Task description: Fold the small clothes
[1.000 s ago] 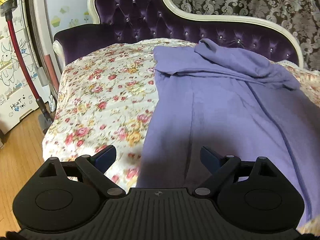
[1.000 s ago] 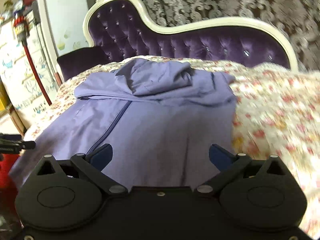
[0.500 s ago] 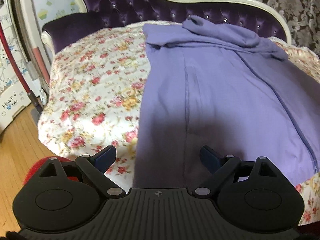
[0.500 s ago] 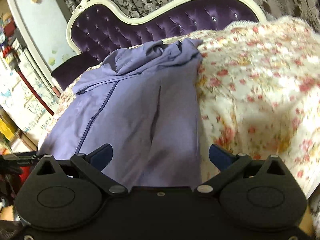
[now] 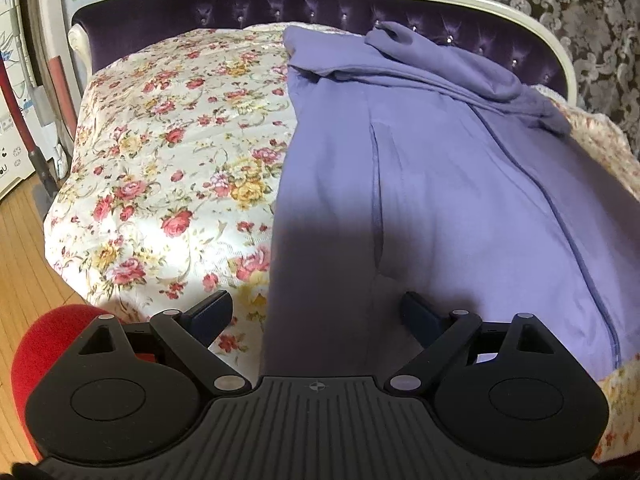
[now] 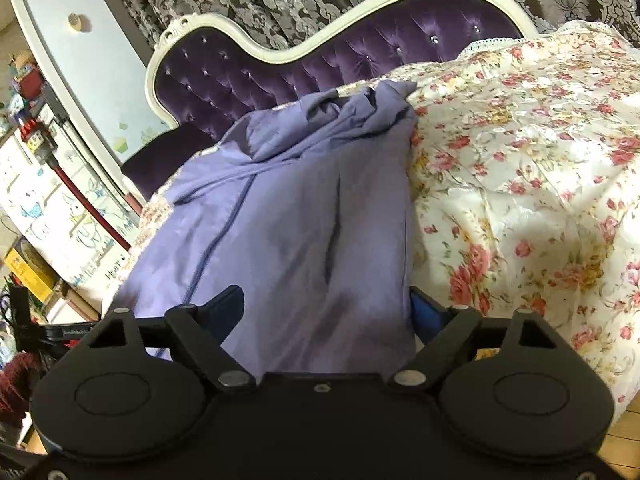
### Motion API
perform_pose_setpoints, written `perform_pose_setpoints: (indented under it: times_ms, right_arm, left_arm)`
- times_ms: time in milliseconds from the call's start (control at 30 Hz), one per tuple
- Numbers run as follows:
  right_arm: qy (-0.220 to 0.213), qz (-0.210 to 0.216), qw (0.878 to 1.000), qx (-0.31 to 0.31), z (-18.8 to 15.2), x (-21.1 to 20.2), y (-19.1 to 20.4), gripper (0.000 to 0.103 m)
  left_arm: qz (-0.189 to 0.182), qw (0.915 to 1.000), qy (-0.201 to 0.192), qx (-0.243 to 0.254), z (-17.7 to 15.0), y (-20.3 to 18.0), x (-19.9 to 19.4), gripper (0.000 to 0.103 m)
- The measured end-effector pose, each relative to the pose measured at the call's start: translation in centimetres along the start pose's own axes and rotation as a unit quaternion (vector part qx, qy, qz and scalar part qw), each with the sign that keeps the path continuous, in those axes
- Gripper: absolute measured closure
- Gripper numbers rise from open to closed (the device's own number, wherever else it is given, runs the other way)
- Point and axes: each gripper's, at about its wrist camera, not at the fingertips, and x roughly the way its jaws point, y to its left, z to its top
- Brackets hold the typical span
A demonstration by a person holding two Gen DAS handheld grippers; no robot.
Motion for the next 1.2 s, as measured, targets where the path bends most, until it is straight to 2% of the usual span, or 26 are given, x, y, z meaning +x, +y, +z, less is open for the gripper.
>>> perform_pose_setpoints:
  times_ms: [133,200,233,267,300,333,367,400,500,600,867,1033,1200]
  right_arm:
    - [0.009,0.018,1.0,0.002,0.1,0.6,0.4,0.015]
    - [0.012,0.014,1.0,-0.003,0.1,0.8,0.5,0.016]
    - [0.014,0.016,1.0,-0.001,0.1,0.9,0.5,0.021]
    - [0.013,0.018,1.0,0.003,0.2,0.8,0.4,0.036]
    - [0.015,0.021,1.0,0.009,0.2,0.8,0.3,0.046]
    - [0.019,0.02,1.0,0.015,0.2,0.9,0.2,0.064]
    - [0.022,0.012,1.0,0.019,0.2,1.0,0.1,0.08]
    - [0.027,0.003,0.999,0.017,0.2,1.2,0.2,0.083]
    - [0.027,0.017,0.999,0.031,0.7,1.1,0.2,0.086]
    - [0.008,0.06,0.995,0.08,1.8,0.4,-0.4,0.089]
    - [-0.041,0.14,0.979,0.142,5.5,0.4,0.2,0.089]
    - [-0.071,0.172,0.968,0.171,8.6,1.6,-0.1,0.089]
    - [-0.109,0.183,0.963,0.166,13.0,3.1,-0.4,0.089]
  left_arm:
    - [-0.033,0.9993,0.016,0.007,0.4,0.0,0.9,0.013]
    - [-0.059,0.998,0.019,0.003,0.4,0.1,1.0,0.028]
    - [-0.073,0.9971,0.02,-0.003,0.4,0.3,1.0,0.032]
    - [-0.087,0.9959,0.021,-0.009,0.3,0.5,1.0,0.044]
    - [-0.105,0.9942,0.019,-0.016,0.2,0.8,0.9,0.057]
    - [-0.113,0.9933,0.015,-0.02,0.1,0.9,0.8,0.063]
    - [-0.124,0.9921,0.009,-0.019,0.1,1.1,0.6,0.074]
    - [-0.125,0.992,0.004,-0.015,0.1,1.1,0.4,0.078]
    - [-0.13,0.9913,-0.01,-0.014,0.4,1.2,-0.7,0.089]
    - [-0.159,0.9861,-0.023,-0.045,1.3,1.9,-1.8,0.092]
    - [-0.233,0.9637,-0.067,-0.111,5.5,2.9,-3.8,0.095]
    - [-0.275,0.9433,-0.102,-0.155,9.2,3.6,-3.8,0.095]
    - [-0.277,0.9374,-0.143,-0.156,13.7,3.5,-3.2,0.095]
